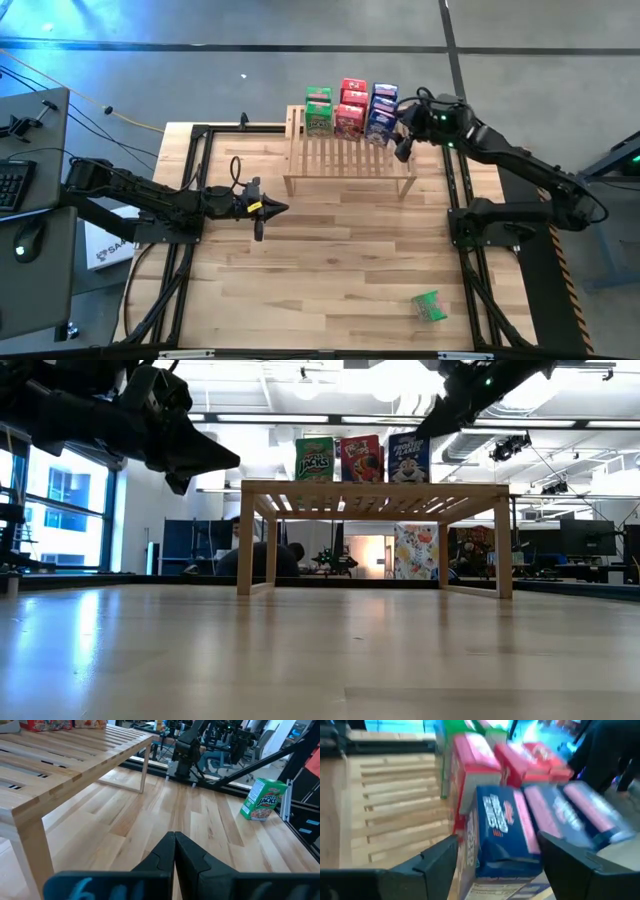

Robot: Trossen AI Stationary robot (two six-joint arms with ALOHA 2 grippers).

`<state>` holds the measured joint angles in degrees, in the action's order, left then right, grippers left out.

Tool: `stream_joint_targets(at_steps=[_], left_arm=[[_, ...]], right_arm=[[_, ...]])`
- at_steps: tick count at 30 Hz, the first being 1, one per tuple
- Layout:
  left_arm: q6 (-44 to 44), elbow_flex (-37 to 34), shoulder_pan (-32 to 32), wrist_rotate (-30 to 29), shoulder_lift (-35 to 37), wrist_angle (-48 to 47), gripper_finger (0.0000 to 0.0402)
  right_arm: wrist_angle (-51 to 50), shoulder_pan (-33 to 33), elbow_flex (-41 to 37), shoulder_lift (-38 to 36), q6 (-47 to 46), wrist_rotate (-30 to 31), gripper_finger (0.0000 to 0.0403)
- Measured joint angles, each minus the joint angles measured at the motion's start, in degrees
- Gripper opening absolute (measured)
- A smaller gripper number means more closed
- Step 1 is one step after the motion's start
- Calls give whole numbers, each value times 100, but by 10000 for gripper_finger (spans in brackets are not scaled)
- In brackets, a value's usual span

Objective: Stack cereal on shelf
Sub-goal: Put the blue cereal box on the shelf aligned with the other blue cereal boxes

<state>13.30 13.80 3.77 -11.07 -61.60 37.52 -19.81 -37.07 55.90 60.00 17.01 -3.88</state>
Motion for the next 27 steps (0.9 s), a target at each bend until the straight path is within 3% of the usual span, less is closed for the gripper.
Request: stream_joint_targets(at_steps=[9,15,21,23,27], left_arm=[[0,0,0,0,0,-9,0],[-39,0,2,0,0,-9,0],[-21,0,2,-93,0,-9,0],[-6,0,2,-140,0,-9,0],[-4,0,2,-224,0,-9,0]], right_arm=[[-593,576,338,-834,38,634,241],[-1222,631,-99,-889,-404,1118,139],[-312,631,-834,-856,-605,1847,19],[-6,625,-967,-856,-605,1778,6],[411,536,-1123,-795,-605,1691,23]])
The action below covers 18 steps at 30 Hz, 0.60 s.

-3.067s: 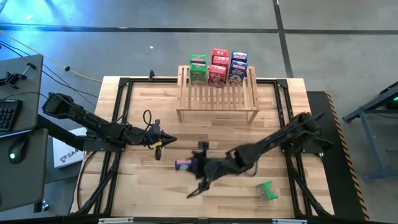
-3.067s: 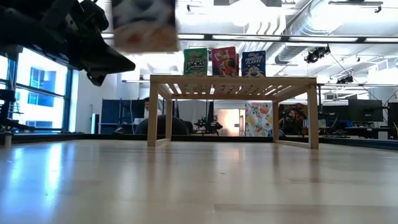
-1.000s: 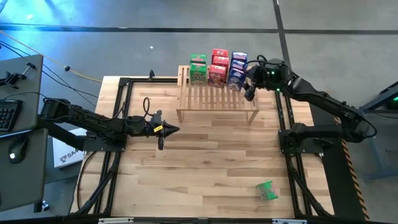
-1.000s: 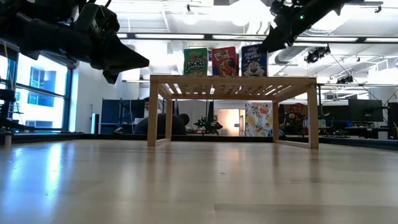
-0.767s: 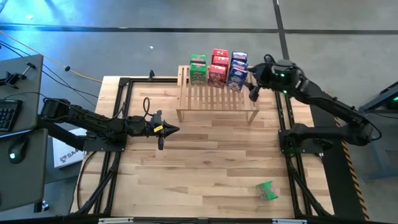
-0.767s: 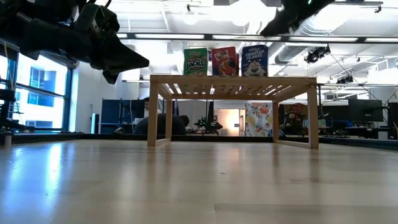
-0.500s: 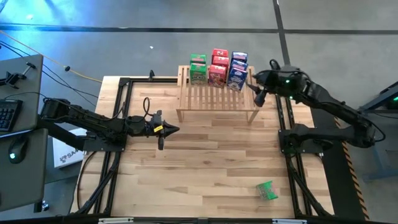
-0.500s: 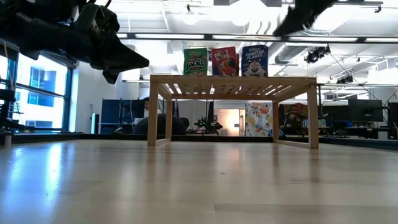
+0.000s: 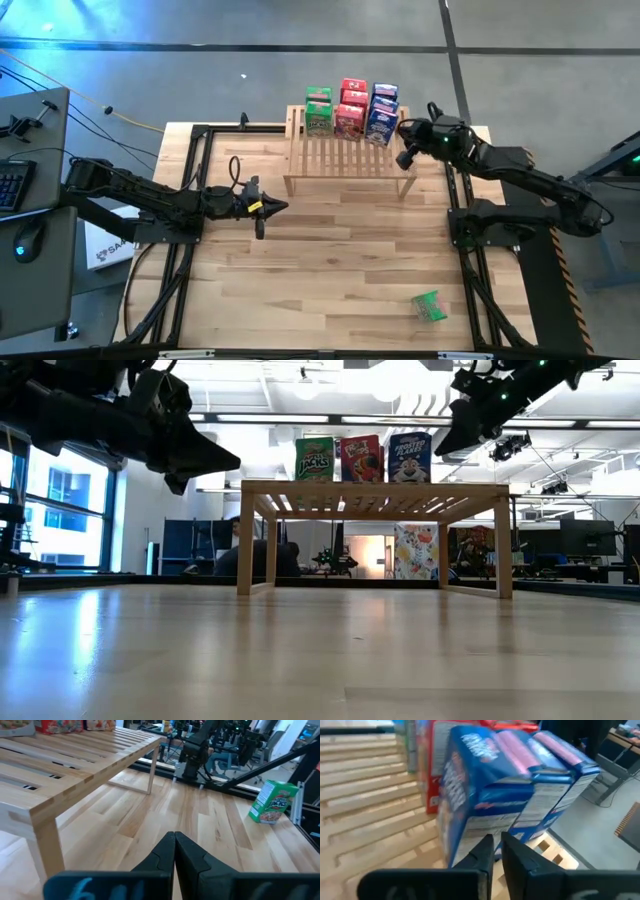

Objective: Stack cereal on shelf
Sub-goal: Put the blue cereal box on the shelf aligned with the other blue cereal boxes, then put the green cereal box on the shelf aligned with the other green cereal boxes

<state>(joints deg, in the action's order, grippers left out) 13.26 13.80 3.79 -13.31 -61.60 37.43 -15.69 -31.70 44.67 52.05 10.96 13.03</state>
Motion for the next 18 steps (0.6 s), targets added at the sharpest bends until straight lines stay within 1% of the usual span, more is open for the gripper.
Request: stream_joint_targets(at_steps=[5,12,15,18], left_arm=[[0,0,0,-56,0,5,0],[-30,0,0,-56,0,33,0],[-31,0,7,-47,0,68,0],[-51,0,76,-11,0,68,0]], right_arm=[[291,-147,-53,53,2,-259,25],[502,-168,-53,-1,146,-285,11],[240,-7,-53,-211,76,-279,3],[-419,383,-53,-550,-283,-303,1]])
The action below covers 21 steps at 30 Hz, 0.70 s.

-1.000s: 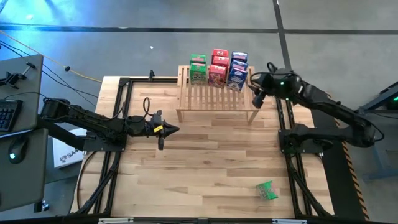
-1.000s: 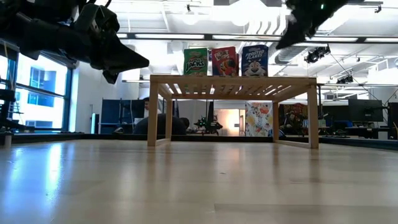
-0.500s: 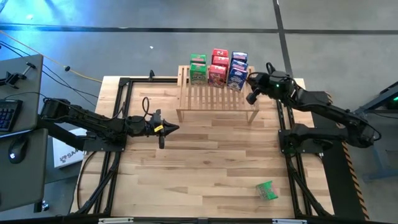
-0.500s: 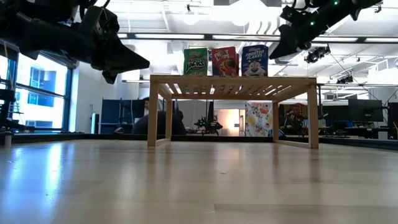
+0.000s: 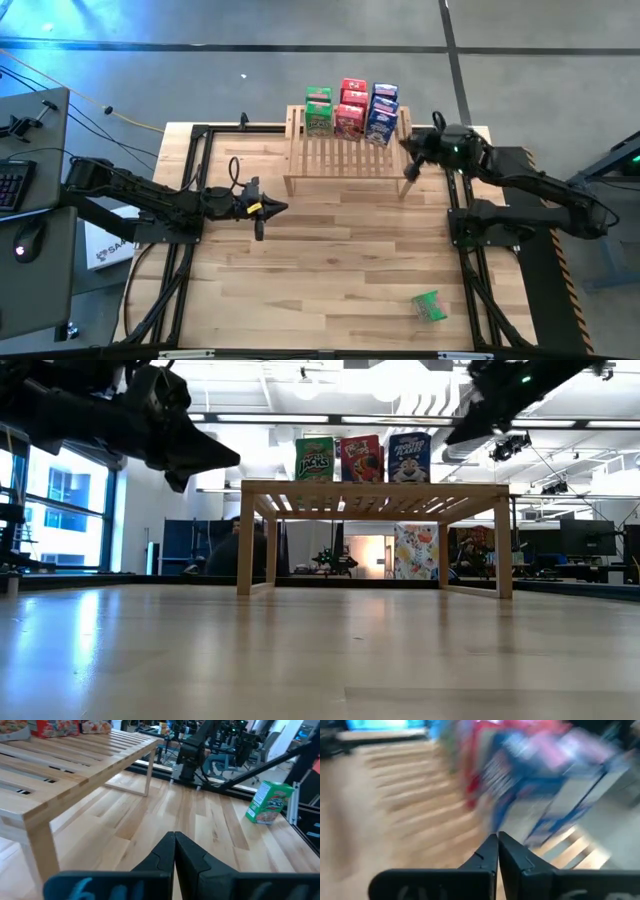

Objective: Stack cereal on shelf
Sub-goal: Put the green cereal box on the shelf aligned with the other green cereal boxes

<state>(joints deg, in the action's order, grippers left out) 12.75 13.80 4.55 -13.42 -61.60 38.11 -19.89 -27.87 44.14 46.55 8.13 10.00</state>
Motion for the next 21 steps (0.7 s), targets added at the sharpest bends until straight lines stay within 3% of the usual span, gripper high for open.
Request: stream_joint_targets(at_steps=[4,10,16,21], left_arm=[[-41,0,136,9,0,50,0],[-95,0,310,20,0,177,0],[-80,0,414,23,0,170,0],[17,0,541,21,0,166,0]], right_arm=[[-1212,989,0,-403,-931,151,0],[-2333,3358,0,-576,-2914,1398,0],[-2528,5747,0,113,-4975,2374,0],[-2656,7024,116,1111,-6779,2358,0]])
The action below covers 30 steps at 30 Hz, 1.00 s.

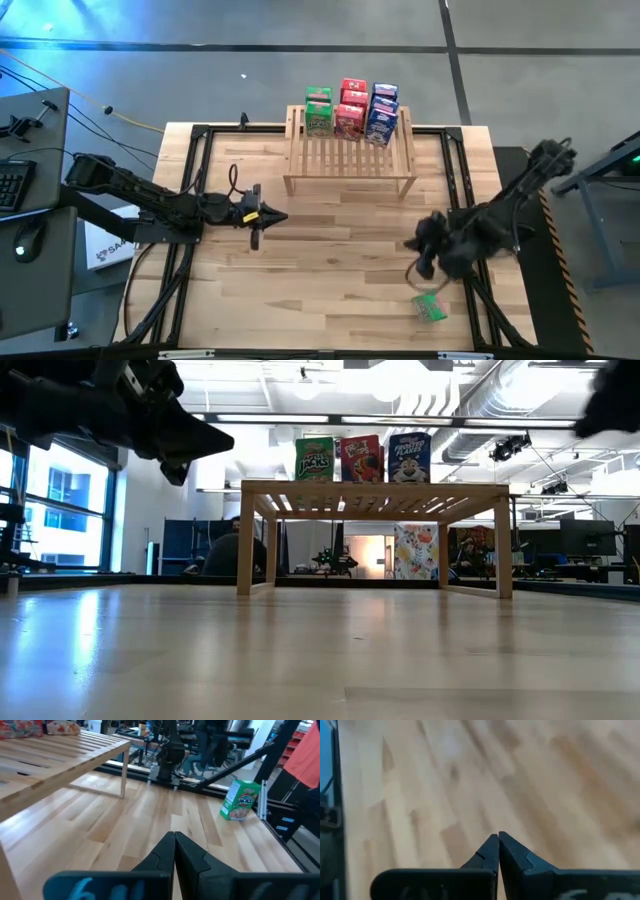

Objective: Stack cereal on shelf
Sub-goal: Put the green cereal box on the shelf aligned with the other green cereal boxes

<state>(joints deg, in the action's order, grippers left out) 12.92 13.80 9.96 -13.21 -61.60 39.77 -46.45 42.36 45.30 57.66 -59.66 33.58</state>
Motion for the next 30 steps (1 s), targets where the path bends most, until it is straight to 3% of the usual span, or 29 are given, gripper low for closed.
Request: stream_joint_targets(at_steps=[6,10,15,24,30], left_arm=[[102,0,180,2,0,-4,0],[202,0,297,0,0,-7,0],[202,0,452,2,0,-9,0],[230,0,684,2,0,-33,0],[355,0,800,0,0,-144,0]], right_arm=[[-1268,957,1362,1454,-2005,-527,0],[-2199,1426,2531,2432,-3328,-1449,18],[-2836,1954,3592,3550,-4677,-2326,99],[-3352,2219,4507,4831,-6053,-2400,287],[-3322,2177,4421,5065,-6606,-2321,321]])
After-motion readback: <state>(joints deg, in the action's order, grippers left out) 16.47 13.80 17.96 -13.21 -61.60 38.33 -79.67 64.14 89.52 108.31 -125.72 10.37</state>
